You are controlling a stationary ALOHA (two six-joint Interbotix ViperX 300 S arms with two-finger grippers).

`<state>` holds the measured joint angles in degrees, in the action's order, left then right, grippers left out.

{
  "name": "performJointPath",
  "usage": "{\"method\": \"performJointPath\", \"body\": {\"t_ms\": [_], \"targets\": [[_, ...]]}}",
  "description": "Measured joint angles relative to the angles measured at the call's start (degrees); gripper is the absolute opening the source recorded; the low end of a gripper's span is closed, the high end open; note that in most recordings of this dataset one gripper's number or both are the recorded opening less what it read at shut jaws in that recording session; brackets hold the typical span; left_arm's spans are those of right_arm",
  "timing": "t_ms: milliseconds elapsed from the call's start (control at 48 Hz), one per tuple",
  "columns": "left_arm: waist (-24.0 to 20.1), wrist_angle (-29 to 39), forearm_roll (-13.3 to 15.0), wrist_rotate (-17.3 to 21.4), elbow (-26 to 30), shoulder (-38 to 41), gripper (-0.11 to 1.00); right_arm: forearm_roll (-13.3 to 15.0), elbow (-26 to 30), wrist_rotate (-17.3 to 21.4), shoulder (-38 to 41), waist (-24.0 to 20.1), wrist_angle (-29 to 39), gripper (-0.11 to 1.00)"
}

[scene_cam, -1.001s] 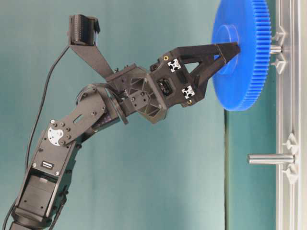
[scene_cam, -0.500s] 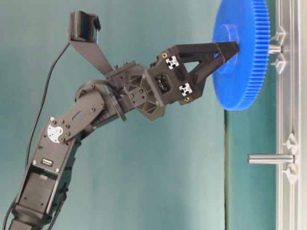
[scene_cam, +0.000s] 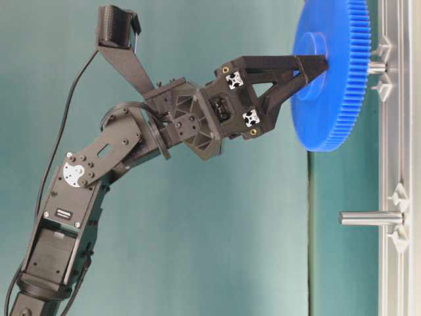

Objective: Insert the large gear onto the shaft.
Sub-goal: 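Align the gear's bore with the right shaft and lower it on, then open the left gripper and release the gear on the shaft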

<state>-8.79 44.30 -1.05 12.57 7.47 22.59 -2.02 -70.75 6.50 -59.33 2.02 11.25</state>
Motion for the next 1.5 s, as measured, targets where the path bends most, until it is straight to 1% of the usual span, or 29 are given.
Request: {"method": "performJointPath", "body": {"t_ms": [188, 438, 626, 792, 1314, 1501], "targets": [[0.1, 1.8, 0.0, -0.1, 1.4, 0.5, 0.91, 0.0, 0.0, 0.0, 0.0, 0.0, -0.3, 0.49], [0.1, 2.3, 0.0, -0.4, 2.6, 1.1, 0.92, 0.0, 0.0, 1.5, 0.0, 0.0, -0.5, 0.49], [0.4, 4.2, -0.1, -0.7, 4.6, 1.8, 0.92, 0.0, -0.1, 1.6, 0.0, 0.0, -0.6, 0.49], [0.4, 5.5, -0.1, -0.1, 4.9, 2.4, 0.93, 0.0, -0.1, 1.6, 0.0, 0.0, -0.6, 0.49], [0.4, 5.7, -0.1, -0.3, 5.8, 2.5, 0.93, 0.0, -0.2, 1.6, -0.1, 0.0, -0.6, 0.49], [0.4, 7.1, -0.1, -0.4, 6.5, 2.4, 0.93, 0.0, -0.2, 1.6, -0.1, 0.0, -0.6, 0.49]]}}
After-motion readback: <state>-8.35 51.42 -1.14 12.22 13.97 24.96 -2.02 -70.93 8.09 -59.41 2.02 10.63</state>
